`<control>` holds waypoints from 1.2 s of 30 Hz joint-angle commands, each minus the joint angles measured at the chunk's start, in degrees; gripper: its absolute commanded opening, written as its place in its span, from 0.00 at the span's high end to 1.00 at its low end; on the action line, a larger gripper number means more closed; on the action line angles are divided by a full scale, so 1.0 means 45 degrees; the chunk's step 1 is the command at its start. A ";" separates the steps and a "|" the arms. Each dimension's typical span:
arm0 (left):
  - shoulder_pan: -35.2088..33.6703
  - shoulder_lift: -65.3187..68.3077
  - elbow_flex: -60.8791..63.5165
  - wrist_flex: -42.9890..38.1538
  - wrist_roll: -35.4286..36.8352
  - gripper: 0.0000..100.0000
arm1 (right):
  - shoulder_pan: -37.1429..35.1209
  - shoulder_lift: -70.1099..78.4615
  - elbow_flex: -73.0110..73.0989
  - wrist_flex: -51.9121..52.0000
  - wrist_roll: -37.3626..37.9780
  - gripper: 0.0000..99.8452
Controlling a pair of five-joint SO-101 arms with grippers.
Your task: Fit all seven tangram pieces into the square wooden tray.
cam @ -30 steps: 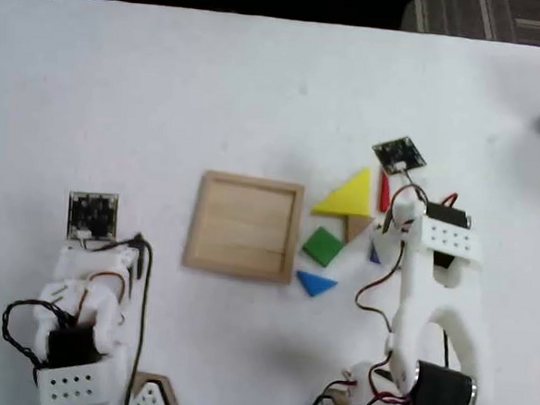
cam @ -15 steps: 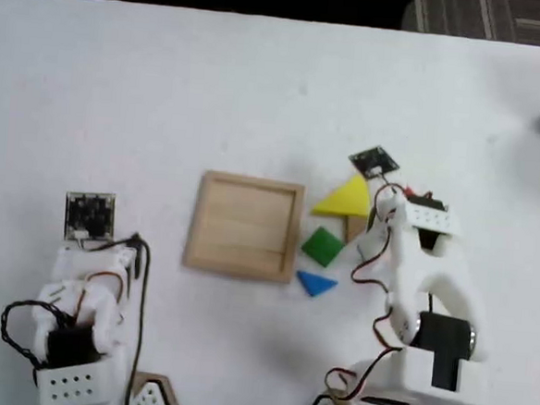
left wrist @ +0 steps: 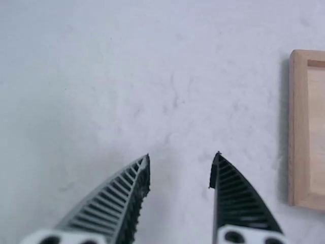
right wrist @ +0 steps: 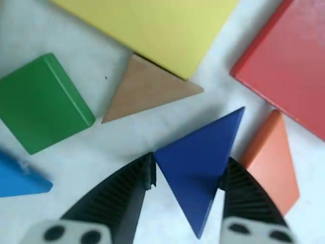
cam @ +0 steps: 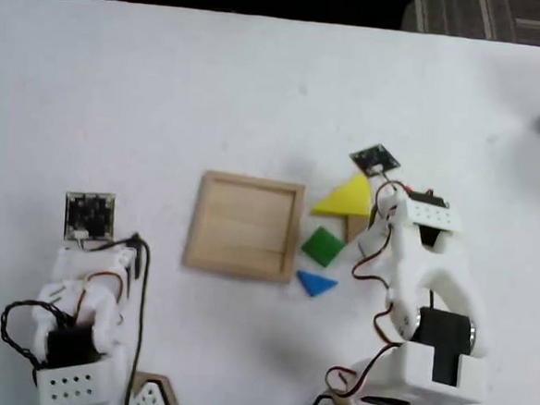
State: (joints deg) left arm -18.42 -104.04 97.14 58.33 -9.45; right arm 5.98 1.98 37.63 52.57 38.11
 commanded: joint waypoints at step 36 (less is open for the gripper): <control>-0.0147 -0.0127 -0.0039 -0.0410 0.0020 0.79 | -0.0459 0.0068 -0.3009 0.3819 0.0156 0.82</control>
State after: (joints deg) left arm -18.42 -104.04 97.14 58.33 -9.45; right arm 4.84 2.95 26.55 69.10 38.11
